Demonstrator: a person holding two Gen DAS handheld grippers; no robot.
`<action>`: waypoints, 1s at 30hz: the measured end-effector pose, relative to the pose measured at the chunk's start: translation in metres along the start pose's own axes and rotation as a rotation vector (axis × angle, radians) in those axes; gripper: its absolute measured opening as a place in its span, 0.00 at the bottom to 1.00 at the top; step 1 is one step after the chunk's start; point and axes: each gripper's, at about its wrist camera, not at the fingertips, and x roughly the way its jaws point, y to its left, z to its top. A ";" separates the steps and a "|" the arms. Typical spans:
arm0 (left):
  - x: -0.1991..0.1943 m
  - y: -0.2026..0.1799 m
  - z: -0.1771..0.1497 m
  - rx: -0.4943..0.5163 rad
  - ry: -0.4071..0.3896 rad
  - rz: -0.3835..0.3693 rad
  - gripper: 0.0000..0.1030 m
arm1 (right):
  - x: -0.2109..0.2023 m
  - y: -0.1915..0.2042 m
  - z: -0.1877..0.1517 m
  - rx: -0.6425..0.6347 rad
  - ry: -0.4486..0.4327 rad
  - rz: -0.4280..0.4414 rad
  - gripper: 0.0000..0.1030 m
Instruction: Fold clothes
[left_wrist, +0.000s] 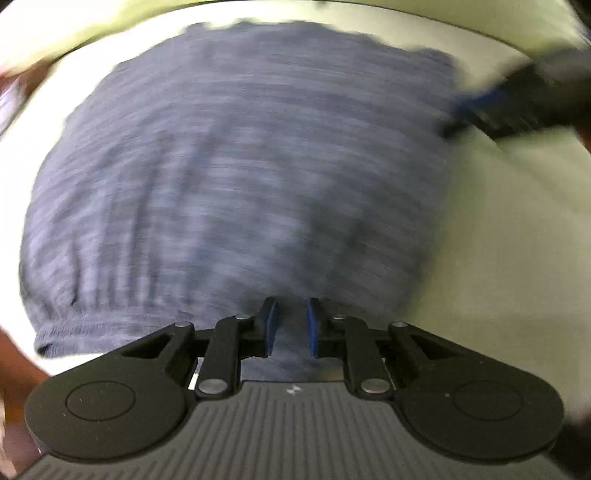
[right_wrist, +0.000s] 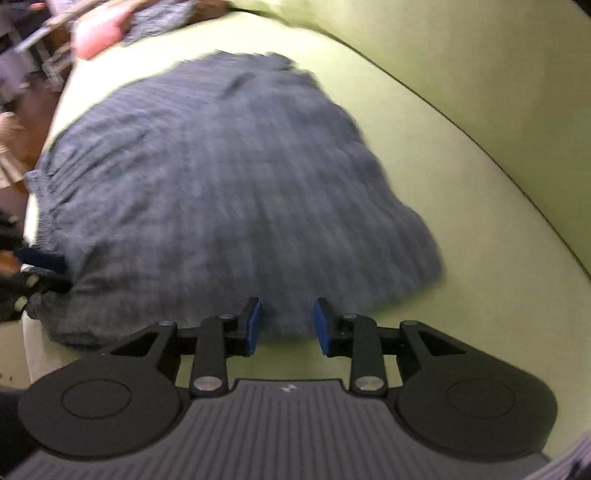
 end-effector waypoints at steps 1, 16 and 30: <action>-0.009 0.008 0.002 0.006 -0.016 -0.011 0.21 | -0.006 0.000 0.000 0.030 -0.012 -0.003 0.26; 0.011 0.189 0.030 0.190 -0.052 0.015 0.25 | 0.028 0.163 -0.006 0.655 -0.092 -0.137 0.26; -0.012 0.227 -0.020 0.336 -0.151 -0.051 0.24 | 0.011 0.259 -0.007 0.676 -0.172 -0.417 0.27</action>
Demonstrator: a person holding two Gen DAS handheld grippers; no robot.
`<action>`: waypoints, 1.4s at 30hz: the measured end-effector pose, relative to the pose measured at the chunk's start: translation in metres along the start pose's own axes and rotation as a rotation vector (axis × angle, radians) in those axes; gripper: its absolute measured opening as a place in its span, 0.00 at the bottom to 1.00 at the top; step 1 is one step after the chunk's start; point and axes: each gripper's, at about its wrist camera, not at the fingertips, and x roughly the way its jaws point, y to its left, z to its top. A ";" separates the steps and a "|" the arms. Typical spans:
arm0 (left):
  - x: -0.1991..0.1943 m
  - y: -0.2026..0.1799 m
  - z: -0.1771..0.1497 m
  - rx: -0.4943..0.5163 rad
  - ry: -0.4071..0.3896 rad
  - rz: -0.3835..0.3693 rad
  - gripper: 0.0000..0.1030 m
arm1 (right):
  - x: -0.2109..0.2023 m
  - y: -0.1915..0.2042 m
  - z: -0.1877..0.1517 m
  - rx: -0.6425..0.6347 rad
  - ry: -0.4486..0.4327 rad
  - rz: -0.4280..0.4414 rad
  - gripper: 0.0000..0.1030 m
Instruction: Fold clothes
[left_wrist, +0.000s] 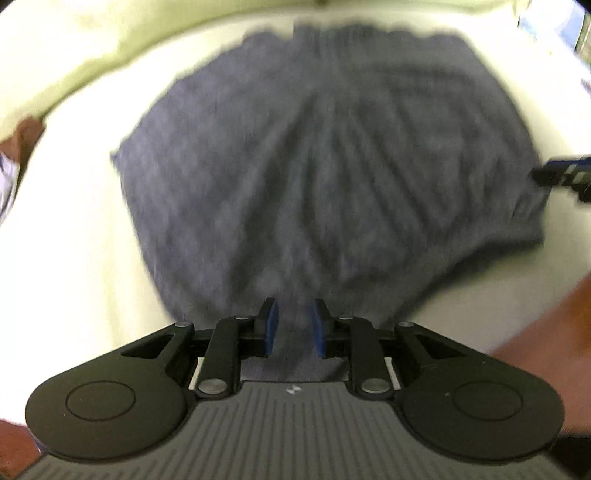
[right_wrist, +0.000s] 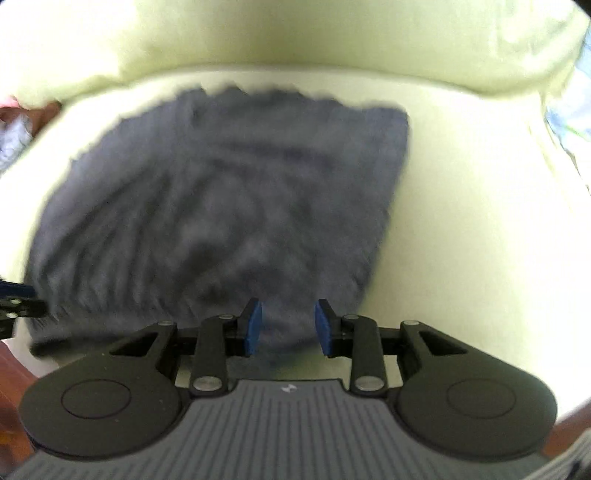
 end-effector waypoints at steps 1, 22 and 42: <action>0.007 -0.003 0.003 -0.006 -0.043 -0.007 0.24 | 0.003 0.003 -0.001 -0.013 -0.016 0.016 0.27; 0.058 0.012 0.024 -0.145 -0.223 0.087 0.31 | 0.050 0.003 -0.046 -0.124 -0.311 -0.038 0.38; -0.066 -0.012 -0.055 -0.204 -0.327 0.118 0.43 | -0.132 0.029 -0.135 0.155 -0.531 -0.117 0.41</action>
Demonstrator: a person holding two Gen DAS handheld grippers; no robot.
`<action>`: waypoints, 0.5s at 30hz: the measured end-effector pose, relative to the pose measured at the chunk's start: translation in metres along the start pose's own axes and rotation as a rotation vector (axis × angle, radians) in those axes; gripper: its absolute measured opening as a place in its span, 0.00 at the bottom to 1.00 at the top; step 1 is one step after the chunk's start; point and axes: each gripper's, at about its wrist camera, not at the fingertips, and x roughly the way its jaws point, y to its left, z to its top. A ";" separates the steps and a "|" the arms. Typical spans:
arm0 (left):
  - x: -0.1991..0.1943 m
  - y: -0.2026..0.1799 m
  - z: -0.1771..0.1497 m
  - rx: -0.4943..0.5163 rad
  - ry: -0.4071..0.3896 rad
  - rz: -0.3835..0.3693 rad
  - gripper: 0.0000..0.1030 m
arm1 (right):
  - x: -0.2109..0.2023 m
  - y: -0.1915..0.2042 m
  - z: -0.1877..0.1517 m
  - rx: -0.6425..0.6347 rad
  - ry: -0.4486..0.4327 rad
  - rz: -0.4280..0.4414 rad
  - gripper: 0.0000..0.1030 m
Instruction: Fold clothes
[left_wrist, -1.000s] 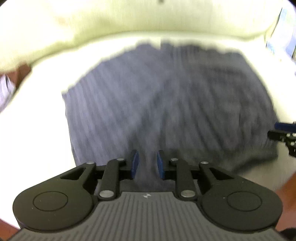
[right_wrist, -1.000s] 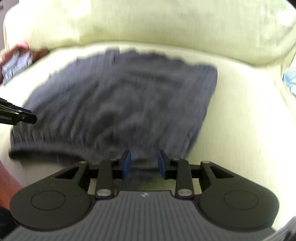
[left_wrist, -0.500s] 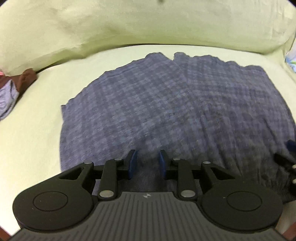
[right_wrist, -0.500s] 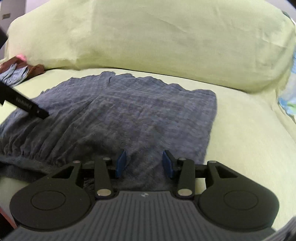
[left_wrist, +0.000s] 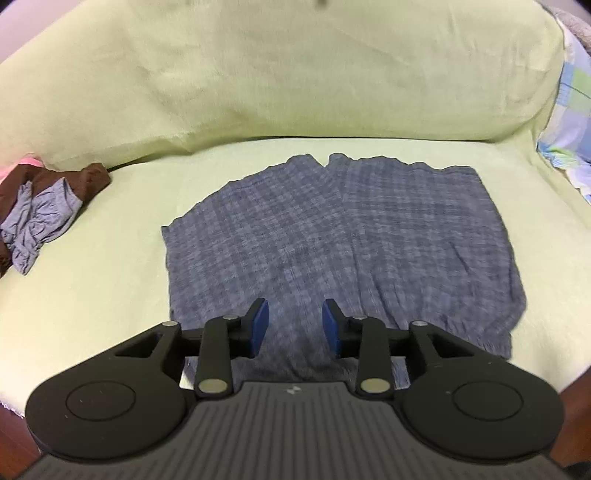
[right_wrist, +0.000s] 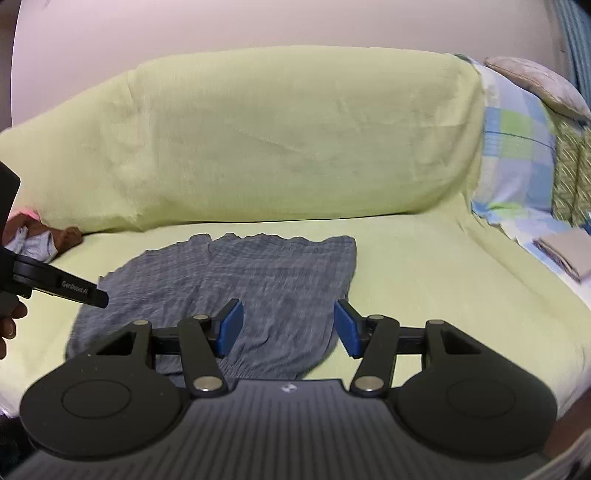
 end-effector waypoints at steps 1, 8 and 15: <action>0.001 0.005 -0.009 -0.014 0.012 0.001 0.43 | -0.003 0.000 -0.005 0.009 0.010 0.008 0.36; 0.016 0.030 -0.074 -0.095 0.119 -0.065 0.42 | 0.007 0.006 -0.050 -0.035 0.131 -0.004 0.26; 0.013 0.003 -0.078 0.015 0.036 -0.048 0.44 | 0.063 0.024 -0.065 -0.183 0.142 -0.057 0.31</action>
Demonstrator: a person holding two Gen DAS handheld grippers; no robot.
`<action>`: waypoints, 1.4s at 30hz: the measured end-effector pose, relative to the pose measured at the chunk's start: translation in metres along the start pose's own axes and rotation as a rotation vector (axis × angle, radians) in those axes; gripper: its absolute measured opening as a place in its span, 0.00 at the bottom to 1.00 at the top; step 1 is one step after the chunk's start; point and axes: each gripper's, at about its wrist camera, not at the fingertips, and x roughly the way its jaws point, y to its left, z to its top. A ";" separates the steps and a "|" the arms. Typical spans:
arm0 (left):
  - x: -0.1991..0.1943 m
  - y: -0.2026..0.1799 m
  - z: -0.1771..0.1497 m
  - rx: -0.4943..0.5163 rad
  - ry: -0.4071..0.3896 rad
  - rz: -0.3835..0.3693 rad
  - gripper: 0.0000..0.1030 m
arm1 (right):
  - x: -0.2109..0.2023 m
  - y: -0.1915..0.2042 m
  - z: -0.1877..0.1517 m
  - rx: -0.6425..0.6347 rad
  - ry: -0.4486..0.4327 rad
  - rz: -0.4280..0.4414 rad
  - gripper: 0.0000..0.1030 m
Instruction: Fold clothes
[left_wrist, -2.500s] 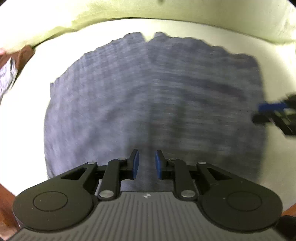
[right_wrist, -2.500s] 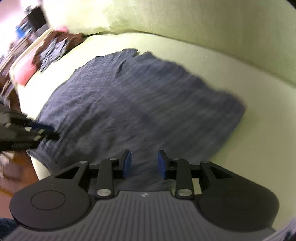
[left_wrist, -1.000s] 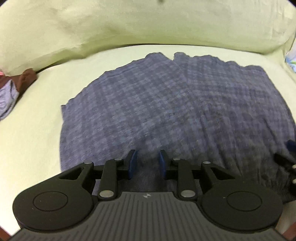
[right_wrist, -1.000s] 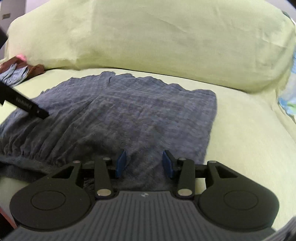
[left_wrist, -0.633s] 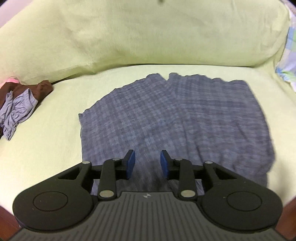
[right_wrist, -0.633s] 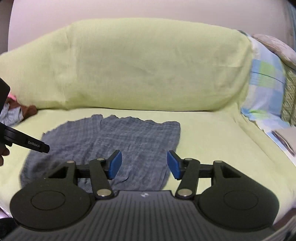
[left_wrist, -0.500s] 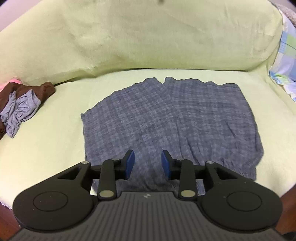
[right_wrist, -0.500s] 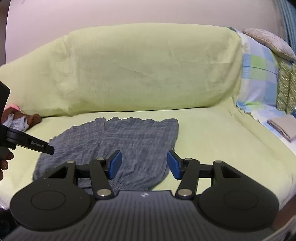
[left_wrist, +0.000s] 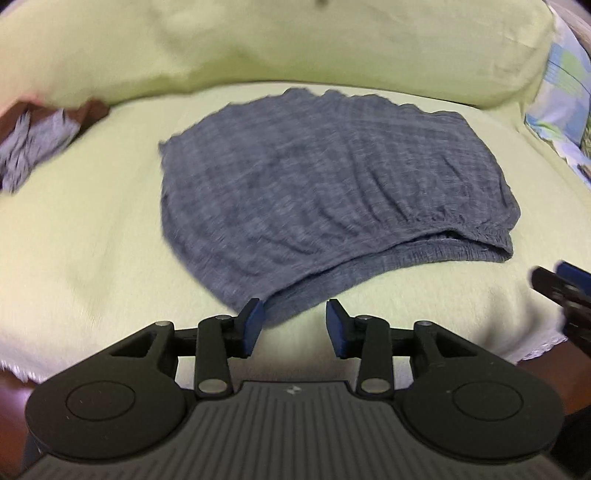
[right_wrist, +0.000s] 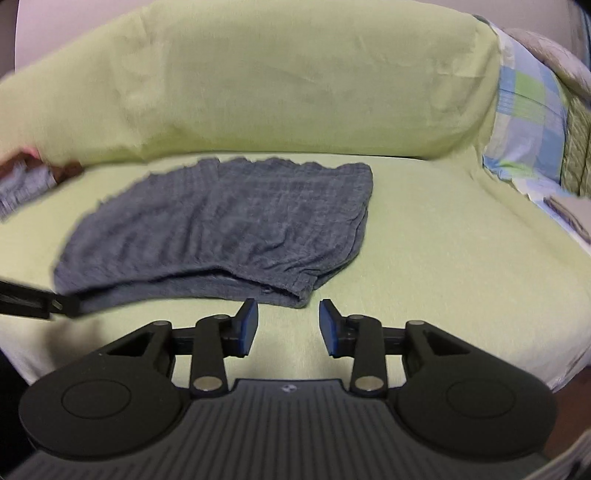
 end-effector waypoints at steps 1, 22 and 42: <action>0.002 -0.004 0.005 0.012 -0.008 0.003 0.44 | 0.003 0.002 0.000 -0.030 -0.001 -0.001 0.31; 0.014 -0.024 0.011 0.248 -0.064 -0.040 0.47 | 0.047 0.038 0.013 -0.696 -0.091 0.172 0.19; 0.018 -0.014 0.008 0.218 -0.048 -0.024 0.49 | 0.023 0.051 0.009 -0.724 -0.157 0.276 0.09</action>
